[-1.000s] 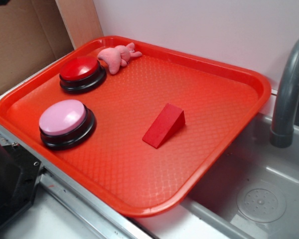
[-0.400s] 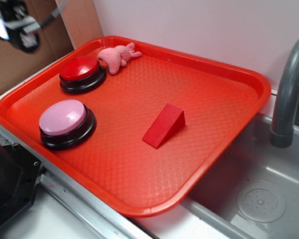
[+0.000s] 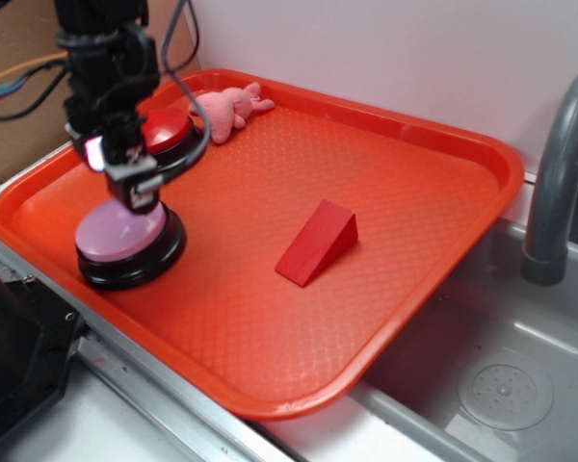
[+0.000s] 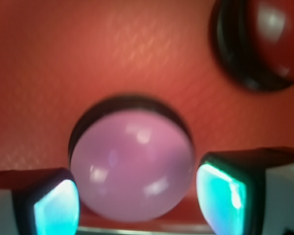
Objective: Push the pink button.
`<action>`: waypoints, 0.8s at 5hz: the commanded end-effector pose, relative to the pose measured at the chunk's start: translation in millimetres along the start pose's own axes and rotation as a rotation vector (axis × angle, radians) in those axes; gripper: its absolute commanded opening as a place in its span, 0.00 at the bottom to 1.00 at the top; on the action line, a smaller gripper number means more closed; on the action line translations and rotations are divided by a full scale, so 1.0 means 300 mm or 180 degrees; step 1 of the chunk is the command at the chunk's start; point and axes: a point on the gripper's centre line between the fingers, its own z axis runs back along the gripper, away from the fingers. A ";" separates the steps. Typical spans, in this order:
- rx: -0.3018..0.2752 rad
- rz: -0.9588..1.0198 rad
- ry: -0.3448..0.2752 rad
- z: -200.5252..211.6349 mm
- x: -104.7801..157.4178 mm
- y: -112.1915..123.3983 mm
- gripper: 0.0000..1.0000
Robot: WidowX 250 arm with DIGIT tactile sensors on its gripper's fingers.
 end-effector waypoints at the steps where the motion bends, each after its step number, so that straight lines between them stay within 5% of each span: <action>1: 0.0137 0.0137 -0.0272 -0.044 -0.031 0.018 1.00; 3: 0.0088 0.0116 -0.0191 -0.089 -0.001 0.010 1.00; 4: 0.0012 0.0108 -0.0344 -0.040 0.001 -0.005 1.00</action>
